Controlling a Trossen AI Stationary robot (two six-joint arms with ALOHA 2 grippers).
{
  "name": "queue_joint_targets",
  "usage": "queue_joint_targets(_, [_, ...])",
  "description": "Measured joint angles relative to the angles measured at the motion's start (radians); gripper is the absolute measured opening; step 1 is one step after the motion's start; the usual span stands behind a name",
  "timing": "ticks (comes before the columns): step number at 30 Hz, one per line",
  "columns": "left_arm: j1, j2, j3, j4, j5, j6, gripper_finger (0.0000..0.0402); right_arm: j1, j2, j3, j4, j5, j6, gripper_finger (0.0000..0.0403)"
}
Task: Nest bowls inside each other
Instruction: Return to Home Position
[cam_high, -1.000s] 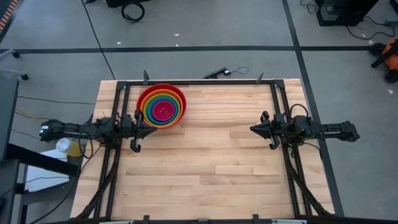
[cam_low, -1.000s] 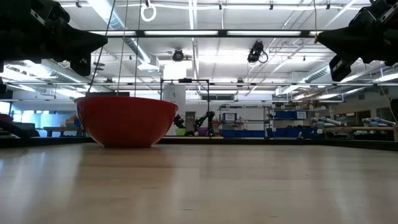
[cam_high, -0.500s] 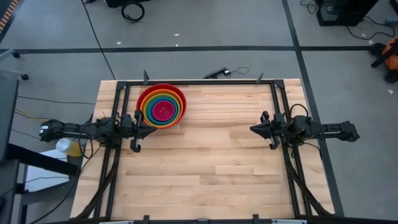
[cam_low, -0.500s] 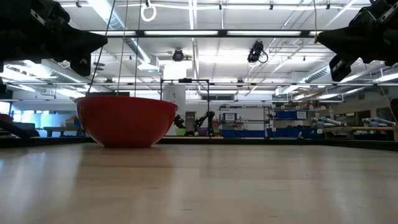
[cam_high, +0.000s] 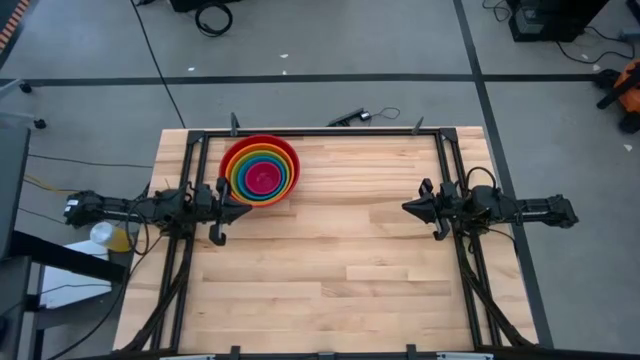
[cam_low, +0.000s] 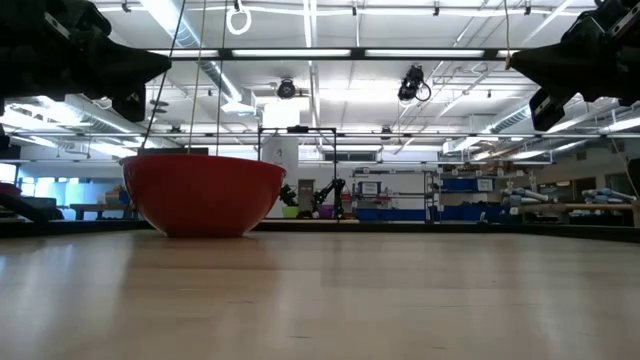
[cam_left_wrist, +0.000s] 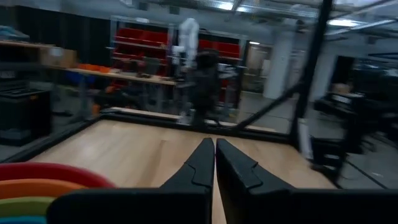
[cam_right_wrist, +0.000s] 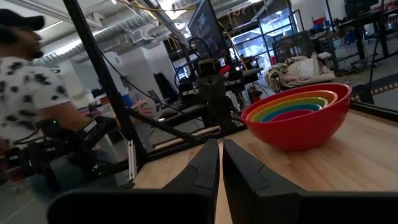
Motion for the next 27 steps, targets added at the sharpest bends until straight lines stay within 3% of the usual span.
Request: queue_joint_targets(27, [-0.035, 0.0, 0.0, 0.002, 0.0, 0.0, 0.002, 0.0, 0.0, 0.0, 0.003, 0.0, 0.0, 0.0029])
